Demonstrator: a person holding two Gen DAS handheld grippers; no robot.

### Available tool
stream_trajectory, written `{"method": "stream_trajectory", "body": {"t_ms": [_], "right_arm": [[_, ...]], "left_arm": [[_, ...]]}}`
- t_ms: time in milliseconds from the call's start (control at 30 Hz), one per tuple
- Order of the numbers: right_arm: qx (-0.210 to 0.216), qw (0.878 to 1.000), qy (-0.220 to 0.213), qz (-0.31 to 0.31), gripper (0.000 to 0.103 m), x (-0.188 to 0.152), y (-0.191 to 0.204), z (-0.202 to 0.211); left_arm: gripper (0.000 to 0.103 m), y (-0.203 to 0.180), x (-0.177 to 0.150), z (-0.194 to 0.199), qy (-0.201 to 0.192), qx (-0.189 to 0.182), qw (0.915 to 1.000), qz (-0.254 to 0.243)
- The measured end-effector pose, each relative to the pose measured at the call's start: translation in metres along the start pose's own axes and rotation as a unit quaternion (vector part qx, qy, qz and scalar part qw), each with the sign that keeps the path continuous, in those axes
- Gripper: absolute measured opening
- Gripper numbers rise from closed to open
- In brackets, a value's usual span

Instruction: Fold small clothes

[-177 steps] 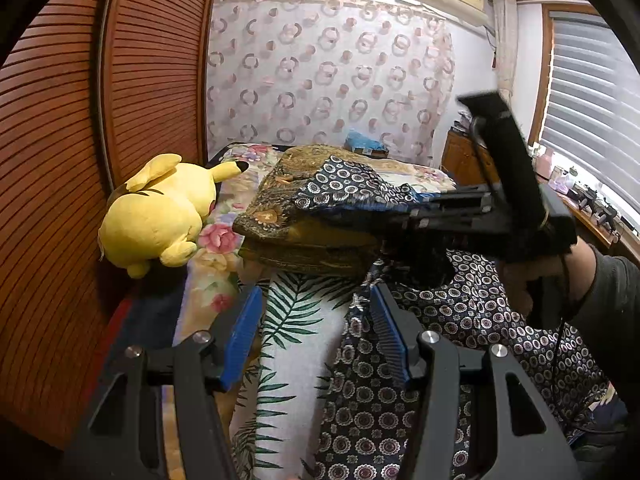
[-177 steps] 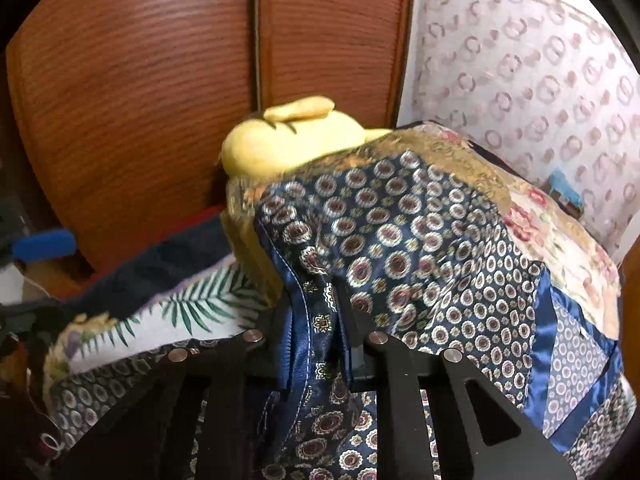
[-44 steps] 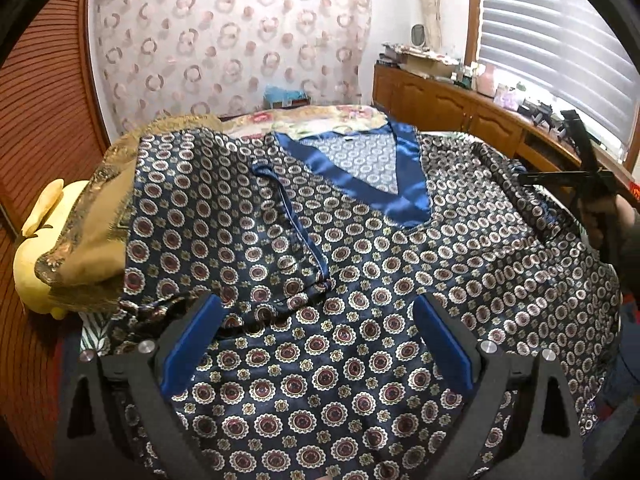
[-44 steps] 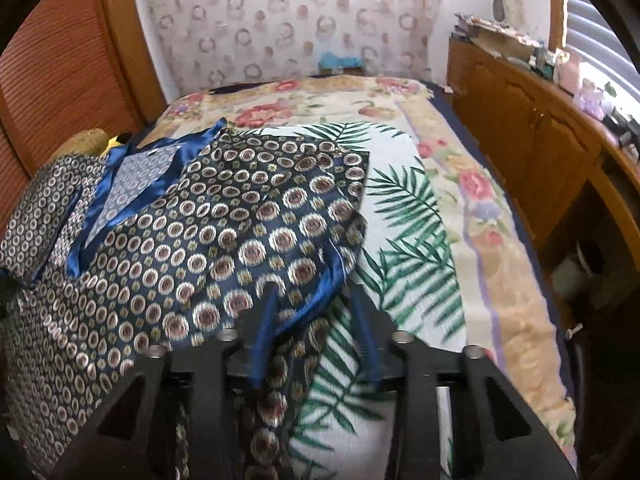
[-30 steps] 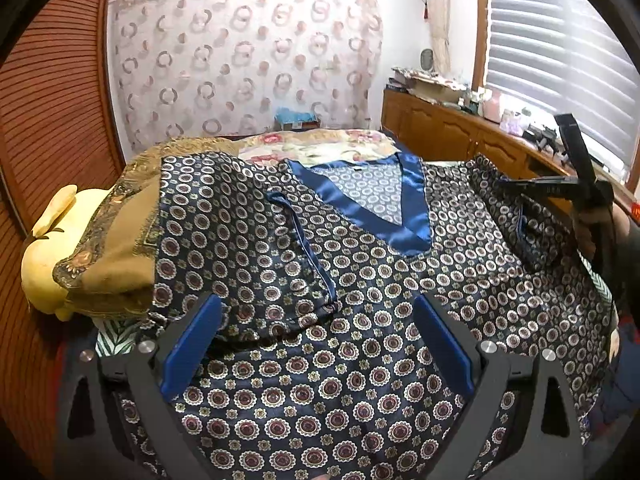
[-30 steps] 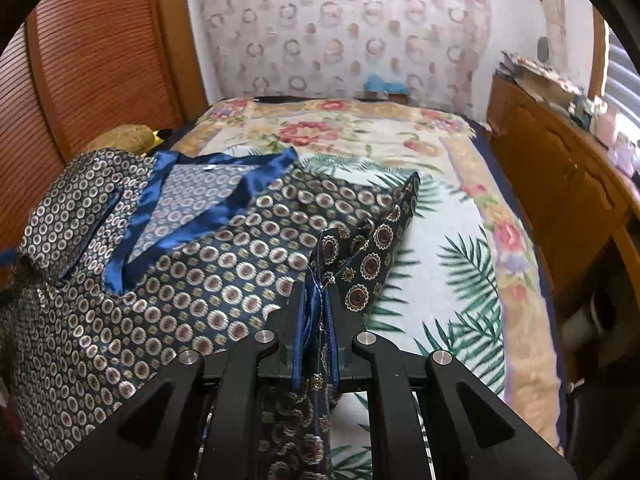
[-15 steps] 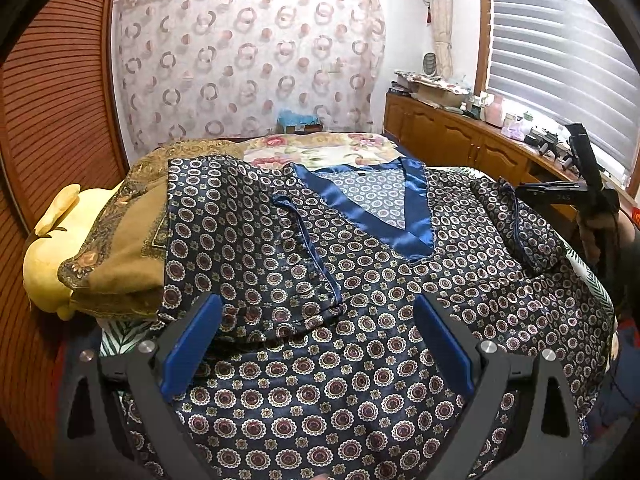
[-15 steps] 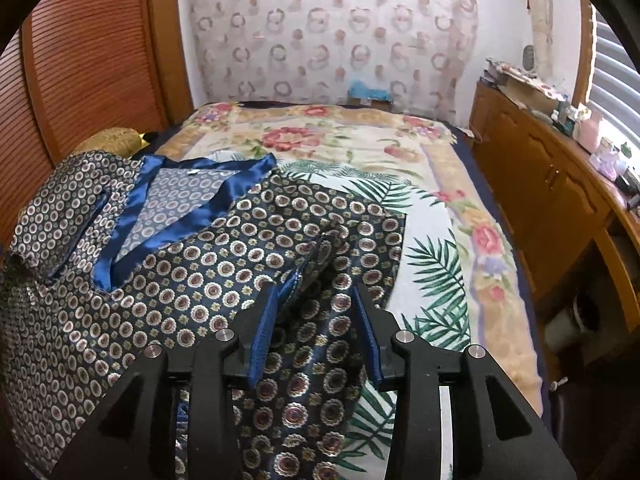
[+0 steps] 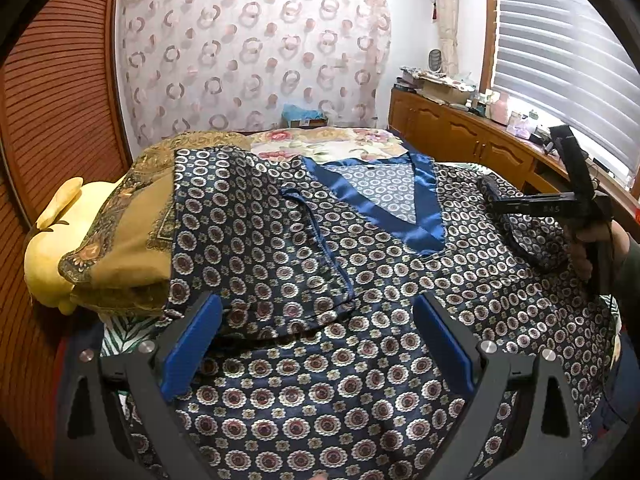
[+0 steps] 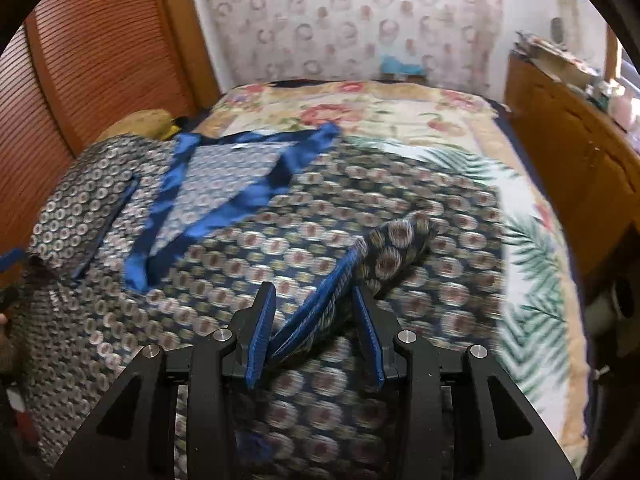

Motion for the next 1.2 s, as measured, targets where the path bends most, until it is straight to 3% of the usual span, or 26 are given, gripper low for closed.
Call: {"method": "stream_trajectory", "body": {"t_ms": [233,533,867,1067,1200], "right_arm": [[-0.001,1.000,-0.012,0.012,0.040,0.005,0.009,0.012],[-0.091,0.996,-0.010,-0.010,0.040,0.000,-0.055,0.024],[-0.110,0.994,0.020,-0.020,0.040,-0.022,-0.084,0.008],[-0.097,0.995,0.010,-0.024,0.051,-0.025,-0.086,0.007],[-0.102,0.995,0.016,-0.011,0.072,-0.025,-0.081,0.005]], "left_arm": [[0.097,0.013,0.002,0.000,-0.002,0.000,0.9999,0.014],[0.097,0.034,0.027,-0.007,-0.004,0.010,0.9999,0.002],[0.091,0.068,0.060,-0.021,0.003,0.020,0.9998,0.007],[0.081,0.088,0.074,-0.035,0.014,0.014,0.9995,0.026],[0.071,0.102,0.080,-0.047,0.026,0.023,0.9987,0.036]]}}
Point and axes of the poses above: each gripper's, at about its wrist camera, not at the fingertips, and z roughly against the way its jaws point, y to its left, x to its top, the point moved 5 cm from there along -z, roughly the way its jaws point, and after that the axes turned 6 degrees about y, right-handed, at the moved point
